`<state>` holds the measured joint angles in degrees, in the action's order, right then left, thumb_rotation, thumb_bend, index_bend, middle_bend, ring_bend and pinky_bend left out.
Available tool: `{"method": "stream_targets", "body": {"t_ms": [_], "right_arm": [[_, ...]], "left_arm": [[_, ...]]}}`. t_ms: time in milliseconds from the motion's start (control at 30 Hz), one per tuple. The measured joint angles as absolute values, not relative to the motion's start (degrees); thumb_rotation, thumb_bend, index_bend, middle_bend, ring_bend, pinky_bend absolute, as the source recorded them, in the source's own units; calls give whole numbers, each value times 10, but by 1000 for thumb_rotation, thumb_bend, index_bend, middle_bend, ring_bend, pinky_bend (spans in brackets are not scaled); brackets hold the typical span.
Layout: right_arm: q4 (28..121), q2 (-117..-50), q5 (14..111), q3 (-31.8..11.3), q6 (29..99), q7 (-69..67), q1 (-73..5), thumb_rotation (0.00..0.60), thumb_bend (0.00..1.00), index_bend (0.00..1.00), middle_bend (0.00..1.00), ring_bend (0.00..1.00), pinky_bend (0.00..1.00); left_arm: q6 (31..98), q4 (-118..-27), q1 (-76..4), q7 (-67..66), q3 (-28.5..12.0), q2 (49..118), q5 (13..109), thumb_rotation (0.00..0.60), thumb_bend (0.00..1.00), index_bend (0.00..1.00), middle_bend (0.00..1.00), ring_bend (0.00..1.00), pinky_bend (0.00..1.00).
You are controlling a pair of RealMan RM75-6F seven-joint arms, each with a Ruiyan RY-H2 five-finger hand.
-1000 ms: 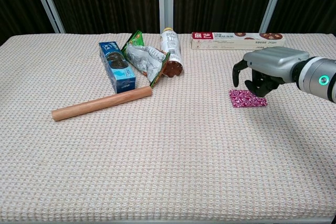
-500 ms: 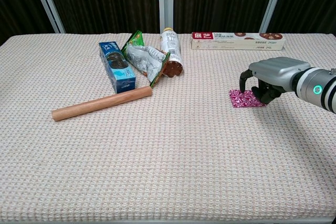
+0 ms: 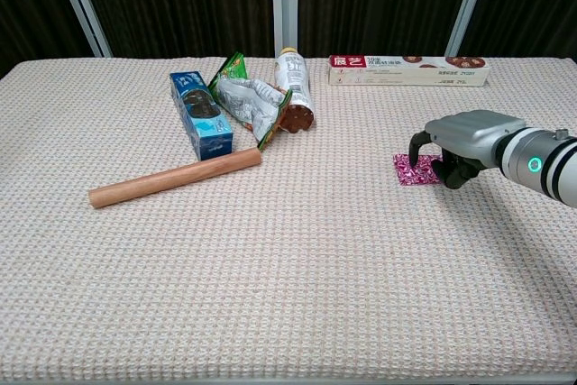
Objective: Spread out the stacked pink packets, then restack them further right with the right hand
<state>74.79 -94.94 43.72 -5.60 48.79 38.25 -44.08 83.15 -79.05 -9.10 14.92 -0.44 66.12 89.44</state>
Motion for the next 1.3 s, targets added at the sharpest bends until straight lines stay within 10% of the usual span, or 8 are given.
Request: {"method": "stream_targets", "body": {"t_ms": [1300], "right_arm": [[751,-887,407,-11,490,369,-413,600,654,303,1000,1000,961]], "left_arm": [[833,-802,-93,147,-15,653,886,600,16,244,183,170,302]]}}
